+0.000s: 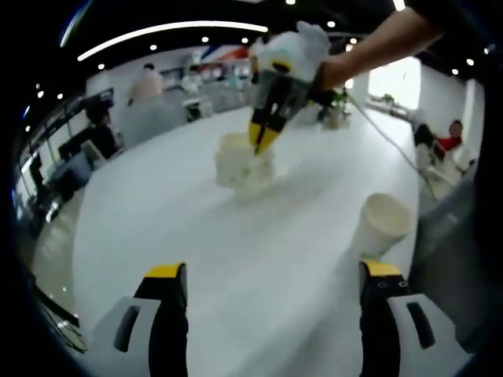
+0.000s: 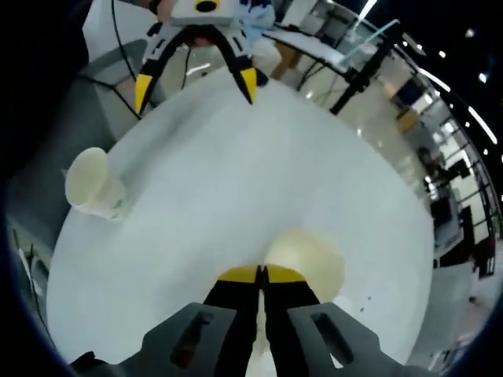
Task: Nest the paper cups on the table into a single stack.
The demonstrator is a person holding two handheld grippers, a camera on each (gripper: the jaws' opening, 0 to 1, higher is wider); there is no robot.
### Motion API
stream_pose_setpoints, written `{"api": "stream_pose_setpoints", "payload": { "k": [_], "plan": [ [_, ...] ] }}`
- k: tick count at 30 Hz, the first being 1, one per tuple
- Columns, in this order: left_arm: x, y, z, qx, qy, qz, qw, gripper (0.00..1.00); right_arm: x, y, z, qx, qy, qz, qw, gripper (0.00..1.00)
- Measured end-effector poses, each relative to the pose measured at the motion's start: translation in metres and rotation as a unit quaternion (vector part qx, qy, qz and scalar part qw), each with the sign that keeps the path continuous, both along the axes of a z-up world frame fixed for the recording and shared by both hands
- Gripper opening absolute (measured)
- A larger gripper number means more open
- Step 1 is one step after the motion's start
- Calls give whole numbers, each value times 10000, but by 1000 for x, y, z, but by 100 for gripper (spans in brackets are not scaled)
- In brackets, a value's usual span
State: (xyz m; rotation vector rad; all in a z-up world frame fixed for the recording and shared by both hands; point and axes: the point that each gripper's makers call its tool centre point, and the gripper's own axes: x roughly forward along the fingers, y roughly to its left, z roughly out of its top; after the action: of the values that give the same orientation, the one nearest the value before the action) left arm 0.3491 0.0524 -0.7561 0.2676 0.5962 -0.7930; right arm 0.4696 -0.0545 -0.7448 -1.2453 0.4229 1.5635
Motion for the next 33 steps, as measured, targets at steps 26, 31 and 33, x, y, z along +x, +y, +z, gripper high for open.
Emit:
{"api": "stream_pose_setpoints", "payload": {
  "k": [26, 31, 33],
  "plan": [
    [-12, -16, 29, 128, -254, -362, 9989, 89, -45, -44, 109, 812, -406, -810, 9926, 0],
    [-17, -20, 32, 109, -297, -417, 9986, 89, -58, -47, 126, 979, -379, -924, 9902, 0],
    [-19, -21, 32, 106, -272, -431, 9986, 89, -64, -48, 131, 1024, -385, -965, 9893, 0]
  ]
}}
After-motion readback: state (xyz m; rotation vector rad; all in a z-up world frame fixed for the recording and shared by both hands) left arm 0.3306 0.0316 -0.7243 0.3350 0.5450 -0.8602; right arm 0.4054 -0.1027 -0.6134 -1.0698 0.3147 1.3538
